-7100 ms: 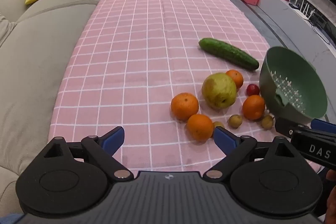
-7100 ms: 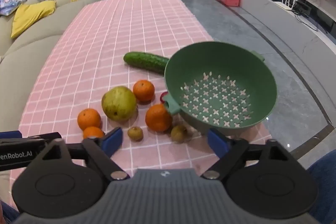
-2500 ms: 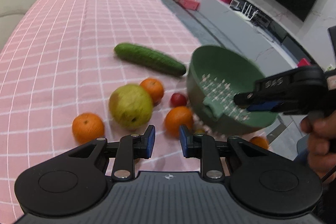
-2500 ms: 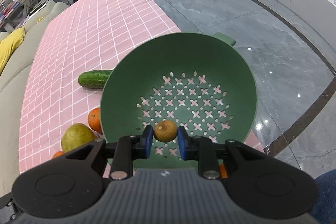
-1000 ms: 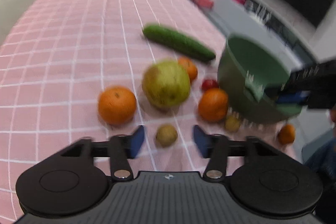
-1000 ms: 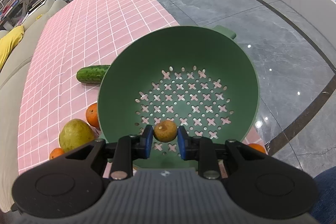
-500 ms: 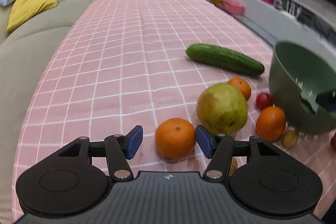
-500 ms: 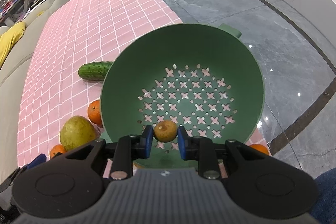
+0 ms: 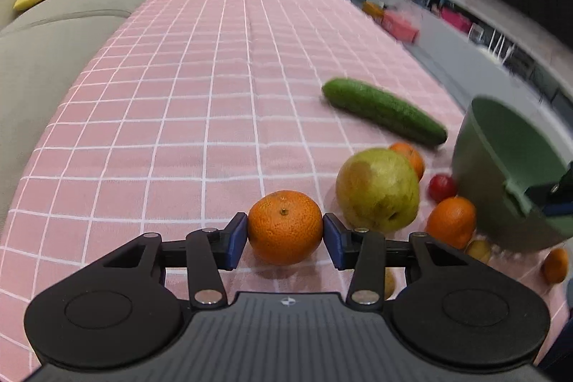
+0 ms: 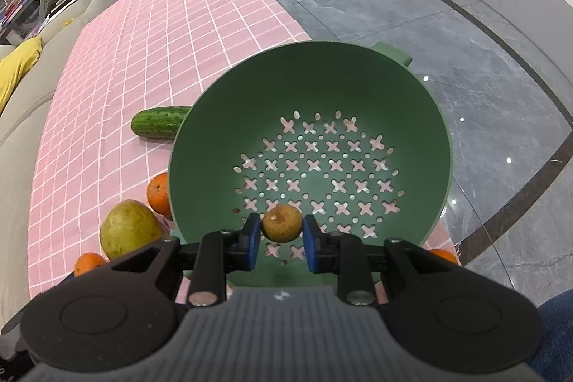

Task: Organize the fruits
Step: 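Grasp an orange with the left gripper while the right gripper holds the fruit over the colander, then drop the orange into the colander with the left gripper while the right gripper releases its fruit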

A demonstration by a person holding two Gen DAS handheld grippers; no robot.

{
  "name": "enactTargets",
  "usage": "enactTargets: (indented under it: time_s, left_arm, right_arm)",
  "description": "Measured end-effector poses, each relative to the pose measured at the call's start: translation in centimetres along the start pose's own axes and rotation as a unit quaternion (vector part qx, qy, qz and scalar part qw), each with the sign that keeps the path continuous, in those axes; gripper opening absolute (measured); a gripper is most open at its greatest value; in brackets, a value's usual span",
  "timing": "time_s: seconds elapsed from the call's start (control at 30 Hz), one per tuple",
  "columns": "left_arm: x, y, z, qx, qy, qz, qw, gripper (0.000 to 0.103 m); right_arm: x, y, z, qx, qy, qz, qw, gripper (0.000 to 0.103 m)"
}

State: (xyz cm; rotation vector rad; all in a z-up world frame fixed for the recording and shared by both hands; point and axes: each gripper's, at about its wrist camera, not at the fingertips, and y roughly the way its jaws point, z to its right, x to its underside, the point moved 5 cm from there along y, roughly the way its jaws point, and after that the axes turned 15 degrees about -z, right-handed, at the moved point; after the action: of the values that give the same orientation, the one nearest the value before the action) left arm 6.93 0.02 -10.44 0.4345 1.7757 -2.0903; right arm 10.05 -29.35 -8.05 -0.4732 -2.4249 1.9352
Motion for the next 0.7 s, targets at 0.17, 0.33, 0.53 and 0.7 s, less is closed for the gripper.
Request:
enactTargets:
  time_s: [0.17,0.33,0.53,0.7]
  left_arm:
    - [-1.2,-2.3,1.1,0.039,0.001,0.049,0.998,0.051]
    - [-3.0,-4.4,4.2,0.061,0.033,0.089,0.9936,0.051]
    - [-3.7,-5.3,9.6,0.06,0.12,0.093,0.9866,0.051]
    - [-3.2,-4.2,13.5,0.044,0.196,0.073,0.9769,0.051]
  right_arm:
    - [-0.1,0.1,0.2,0.001,0.004,-0.002,1.0,0.021]
    - [-0.2,0.0,0.4,0.0,0.008,0.0,1.0,0.021]
    - [-0.6,-0.1,1.0,0.002,0.017,0.001,1.0,0.021]
    - [-0.7,0.1,1.7,-0.003,0.032,-0.004,0.999,0.021]
